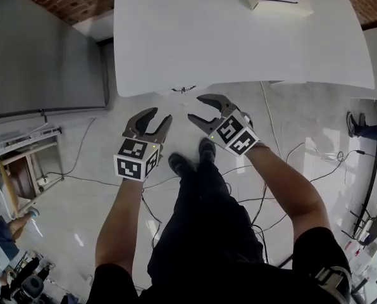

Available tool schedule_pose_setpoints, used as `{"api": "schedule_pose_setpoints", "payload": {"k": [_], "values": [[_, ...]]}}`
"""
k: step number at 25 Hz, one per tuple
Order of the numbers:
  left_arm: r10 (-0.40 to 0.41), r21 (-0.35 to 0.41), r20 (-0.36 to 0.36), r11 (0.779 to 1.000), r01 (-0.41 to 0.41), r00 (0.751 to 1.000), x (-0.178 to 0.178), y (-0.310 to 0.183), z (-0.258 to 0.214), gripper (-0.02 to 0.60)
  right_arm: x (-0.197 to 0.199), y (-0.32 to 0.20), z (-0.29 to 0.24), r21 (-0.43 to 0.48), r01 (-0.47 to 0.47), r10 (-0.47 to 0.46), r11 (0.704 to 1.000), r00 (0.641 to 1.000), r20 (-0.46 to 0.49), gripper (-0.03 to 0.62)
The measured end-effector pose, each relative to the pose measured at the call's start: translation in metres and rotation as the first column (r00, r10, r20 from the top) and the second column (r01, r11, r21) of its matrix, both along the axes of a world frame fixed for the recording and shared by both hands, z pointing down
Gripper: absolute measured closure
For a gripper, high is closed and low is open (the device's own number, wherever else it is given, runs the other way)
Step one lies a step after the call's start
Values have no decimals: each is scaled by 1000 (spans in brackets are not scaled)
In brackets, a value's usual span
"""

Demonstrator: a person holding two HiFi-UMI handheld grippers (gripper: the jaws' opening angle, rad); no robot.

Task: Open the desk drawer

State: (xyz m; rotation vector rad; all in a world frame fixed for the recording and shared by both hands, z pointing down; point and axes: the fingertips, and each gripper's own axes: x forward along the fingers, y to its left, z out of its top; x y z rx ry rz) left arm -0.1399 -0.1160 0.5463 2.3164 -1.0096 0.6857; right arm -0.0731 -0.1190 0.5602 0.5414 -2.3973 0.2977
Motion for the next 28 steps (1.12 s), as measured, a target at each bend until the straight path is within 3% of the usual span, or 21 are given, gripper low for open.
{"api": "schedule_pose_setpoints", "payload": {"k": [6, 12, 19, 25, 28], "values": [[31, -7, 31, 1000, -31, 999, -5, -7, 46, 400, -4, -31, 63, 72, 47, -38, 996, 991, -126, 390], [-9, 31, -6, 999, 9, 1000, -10, -14, 80, 400, -6, -64, 101, 207, 86, -30, 975, 965, -260, 390], [-38, 11, -21, 999, 38, 999, -11, -17, 107, 400, -18, -78, 135, 265, 126, -27, 956, 937, -348, 390], [-57, 1, -15, 998, 57, 998, -12, -18, 106, 400, -23, -93, 148, 334, 197, -40, 922, 905, -423, 402], [-71, 5, -13, 997, 71, 997, -10, -17, 104, 400, -22, -94, 152, 382, 266, -56, 885, 875, -481, 413]]}}
